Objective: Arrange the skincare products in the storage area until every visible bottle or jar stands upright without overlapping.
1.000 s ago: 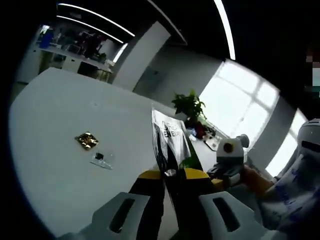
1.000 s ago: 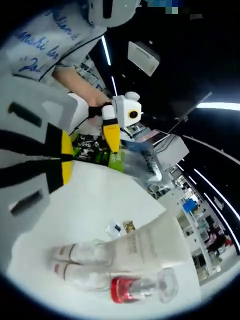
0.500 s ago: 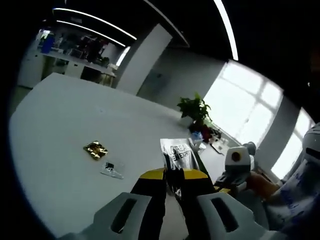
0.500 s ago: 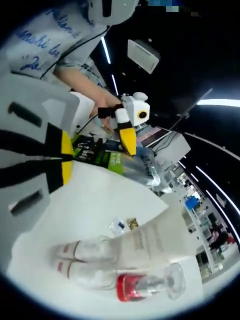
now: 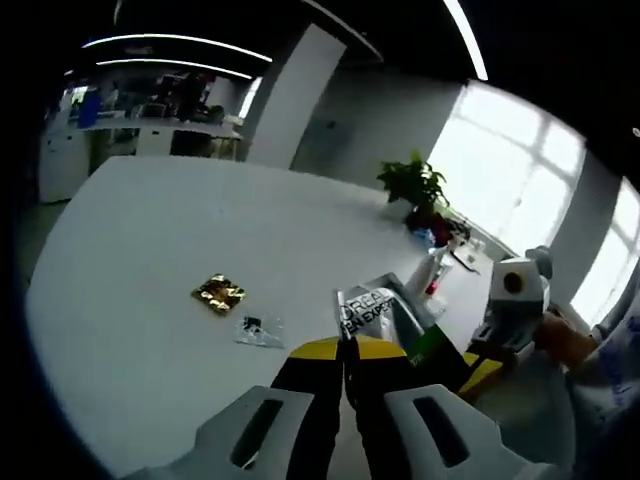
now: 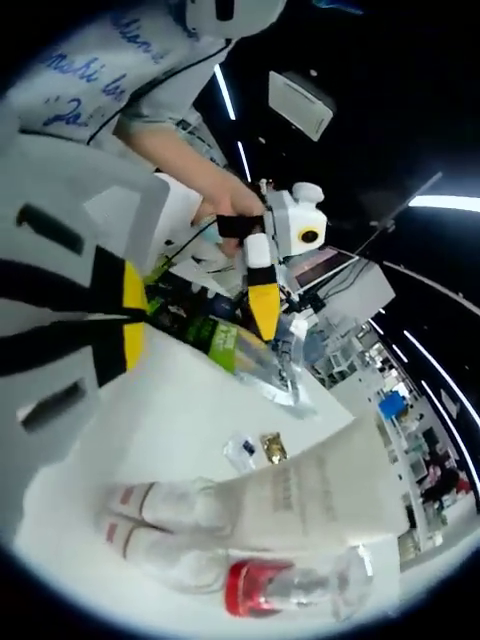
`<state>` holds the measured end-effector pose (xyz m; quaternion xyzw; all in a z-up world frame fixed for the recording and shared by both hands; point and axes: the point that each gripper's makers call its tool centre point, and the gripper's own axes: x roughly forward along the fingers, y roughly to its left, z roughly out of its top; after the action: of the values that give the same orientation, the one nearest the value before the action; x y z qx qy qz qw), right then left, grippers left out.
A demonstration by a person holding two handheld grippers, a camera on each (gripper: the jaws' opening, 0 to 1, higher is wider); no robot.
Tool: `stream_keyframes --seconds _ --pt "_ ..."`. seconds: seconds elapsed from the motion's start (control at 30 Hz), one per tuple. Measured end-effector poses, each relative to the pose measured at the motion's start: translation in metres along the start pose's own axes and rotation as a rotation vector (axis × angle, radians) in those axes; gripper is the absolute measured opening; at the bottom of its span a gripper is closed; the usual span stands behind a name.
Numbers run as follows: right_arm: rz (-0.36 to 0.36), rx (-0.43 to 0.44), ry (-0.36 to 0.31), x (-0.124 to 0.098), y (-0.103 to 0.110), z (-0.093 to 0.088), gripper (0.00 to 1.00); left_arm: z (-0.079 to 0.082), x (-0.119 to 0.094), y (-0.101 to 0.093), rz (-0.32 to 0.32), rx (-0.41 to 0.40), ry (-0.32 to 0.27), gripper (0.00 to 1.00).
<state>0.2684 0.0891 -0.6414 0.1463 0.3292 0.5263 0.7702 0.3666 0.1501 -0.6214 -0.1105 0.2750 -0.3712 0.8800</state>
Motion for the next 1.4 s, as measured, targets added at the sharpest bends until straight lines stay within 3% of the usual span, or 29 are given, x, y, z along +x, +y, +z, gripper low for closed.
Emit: stream_keyframes --seconds 0.27,0.53,0.73,1.0,1.27,1.4 --pt "-0.015 -0.021 0.011 0.003 -0.005 -0.002 0.01 -0.013 0.013 0.011 0.034 0.026 0.065 0.00" --pt "-0.014 -0.030 0.020 0.006 -0.009 -0.002 0.01 -0.032 0.024 0.016 0.077 0.100 0.177 0.00" --pt "0.007 -0.007 -0.008 0.006 -0.009 0.004 0.01 -0.039 0.031 0.017 0.090 0.128 0.210 0.00" --pt "-0.064 -0.066 0.098 0.014 -0.023 -0.012 0.01 -0.058 0.039 0.021 0.130 0.194 0.301 0.00" --pt "-0.141 -0.157 0.229 0.019 -0.039 -0.036 0.01 -0.066 0.041 0.027 0.137 0.215 0.332 0.00" --pt "-0.156 -0.178 0.265 0.021 -0.043 -0.043 0.01 -0.070 0.042 0.028 0.132 0.219 0.347 0.00"
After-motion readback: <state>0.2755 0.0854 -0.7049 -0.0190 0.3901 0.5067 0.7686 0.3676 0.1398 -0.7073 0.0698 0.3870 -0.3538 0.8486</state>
